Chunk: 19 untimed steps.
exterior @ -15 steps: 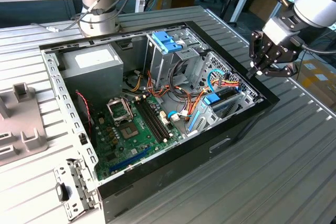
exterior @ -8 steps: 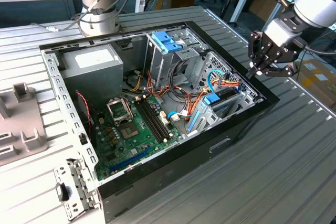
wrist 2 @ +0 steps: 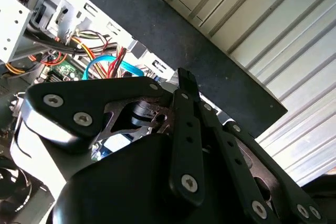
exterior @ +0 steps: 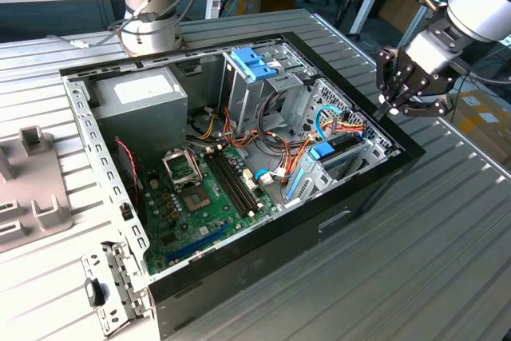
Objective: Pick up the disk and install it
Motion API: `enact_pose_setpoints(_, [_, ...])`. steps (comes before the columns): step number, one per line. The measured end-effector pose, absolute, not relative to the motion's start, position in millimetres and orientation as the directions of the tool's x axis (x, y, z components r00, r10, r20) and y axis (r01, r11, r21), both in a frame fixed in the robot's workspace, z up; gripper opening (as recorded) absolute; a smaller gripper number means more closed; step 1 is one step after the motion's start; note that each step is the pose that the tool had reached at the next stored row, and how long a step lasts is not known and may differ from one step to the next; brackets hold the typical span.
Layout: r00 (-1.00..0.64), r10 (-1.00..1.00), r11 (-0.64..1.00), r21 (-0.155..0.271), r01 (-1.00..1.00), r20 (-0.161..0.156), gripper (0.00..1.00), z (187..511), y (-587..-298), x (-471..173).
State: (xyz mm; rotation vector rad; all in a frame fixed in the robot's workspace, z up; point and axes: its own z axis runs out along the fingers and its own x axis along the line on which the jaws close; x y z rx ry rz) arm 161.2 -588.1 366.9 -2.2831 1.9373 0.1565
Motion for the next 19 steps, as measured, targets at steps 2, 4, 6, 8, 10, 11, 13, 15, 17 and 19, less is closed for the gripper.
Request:
enact_pose_setpoints(2, [0.177, -0.969, -0.172, -0.042, -0.984, -0.171, 0.11, 366.9, -588.1, 161.2])
enact_pose_setpoints(4, [0.192, -0.966, -0.188, -0.042, -0.981, -0.171, 0.11, 366.9, -588.1, 161.2])
enact_pose_setpoints(6, [0.215, -0.962, -0.211, -0.042, -0.977, -0.171, 0.11, 366.9, -588.2, 161.1])
enact_pose_setpoints(8, [0.230, -0.958, -0.226, -0.042, -0.973, -0.171, 0.11, 366.9, -588.1, 161.2])
enact_pose_setpoints(10, [0.245, -0.954, -0.241, -0.042, -0.970, -0.171, 0.11, 366.9, -588.2, 161.2])
enact_pose_setpoints(11, [0.254, -0.952, -0.251, -0.042, -0.967, -0.171, 0.11, 366.9, -588.1, 161.2])
enact_pose_setpoints(13, [0.275, -0.946, -0.272, -0.042, -0.961, -0.171, 0.11, 366.9, -588.1, 161.1])
enact_pose_setpoints(15, [0.291, -0.941, -0.288, -0.042, -0.957, -0.171, 0.11, 366.9, -588.1, 161.2])
enact_pose_setpoints(17, [0.310, -0.935, -0.307, -0.042, -0.951, -0.171, 0.11, 366.9, -588.1, 161.2])
enact_pose_setpoints(19, [0.327, -0.929, -0.325, -0.042, -0.945, -0.171, 0.11, 366.9, -588.2, 161.2])
